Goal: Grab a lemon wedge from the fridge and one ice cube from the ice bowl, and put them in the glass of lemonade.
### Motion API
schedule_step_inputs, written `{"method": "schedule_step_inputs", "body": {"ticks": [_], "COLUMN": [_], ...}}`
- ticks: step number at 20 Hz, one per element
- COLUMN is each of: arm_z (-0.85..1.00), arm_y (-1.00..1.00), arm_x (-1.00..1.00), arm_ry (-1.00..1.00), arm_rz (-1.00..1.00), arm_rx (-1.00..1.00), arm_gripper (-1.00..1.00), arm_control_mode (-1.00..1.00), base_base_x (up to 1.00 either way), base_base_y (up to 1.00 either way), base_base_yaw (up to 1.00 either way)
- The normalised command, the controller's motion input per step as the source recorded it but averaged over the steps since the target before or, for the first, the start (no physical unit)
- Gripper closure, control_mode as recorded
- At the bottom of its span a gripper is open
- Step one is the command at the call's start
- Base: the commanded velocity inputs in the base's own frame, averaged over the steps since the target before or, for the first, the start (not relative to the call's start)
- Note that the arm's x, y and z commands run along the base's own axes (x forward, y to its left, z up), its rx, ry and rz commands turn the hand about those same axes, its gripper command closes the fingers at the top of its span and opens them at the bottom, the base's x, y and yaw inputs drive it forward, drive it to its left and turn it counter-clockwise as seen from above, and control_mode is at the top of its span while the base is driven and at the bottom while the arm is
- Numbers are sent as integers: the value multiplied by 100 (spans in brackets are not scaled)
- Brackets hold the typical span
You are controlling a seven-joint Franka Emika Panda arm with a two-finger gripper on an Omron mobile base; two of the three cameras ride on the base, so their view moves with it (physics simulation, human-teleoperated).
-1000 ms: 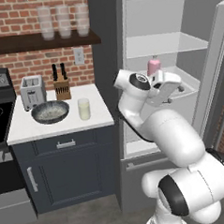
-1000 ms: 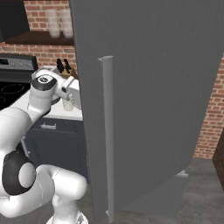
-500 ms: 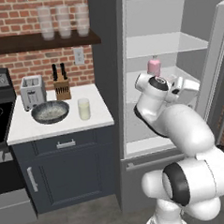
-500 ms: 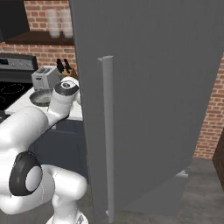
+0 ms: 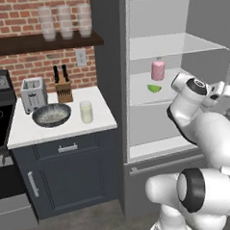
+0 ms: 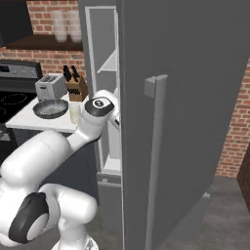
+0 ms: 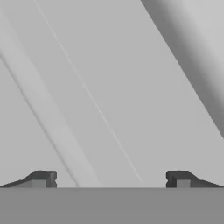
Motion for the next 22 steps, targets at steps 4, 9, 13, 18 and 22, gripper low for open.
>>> {"method": "schedule_step_inputs", "body": {"ticks": [4,9,13,18,22], "arm_z": [-2,0,0,0,-6], "arm_y": [-99,-79,-63,-35,-37], "arm_x": [-46,-37,-41,-31,-5], "arm_ry": [-16,-19,-21,-23,-28], "arm_rz": [-4,0,0,0,0], "arm_rx": [4,5,2,5,2], "arm_gripper": [-100,-100,-100,-100,-100], "arm_control_mode": [-100,-100,-100,-100,-100], "base_base_x": [0,0,0,0,0], "base_base_y": [0,0,0,0,0], "base_base_yaw": [0,0,0,0,0]}}
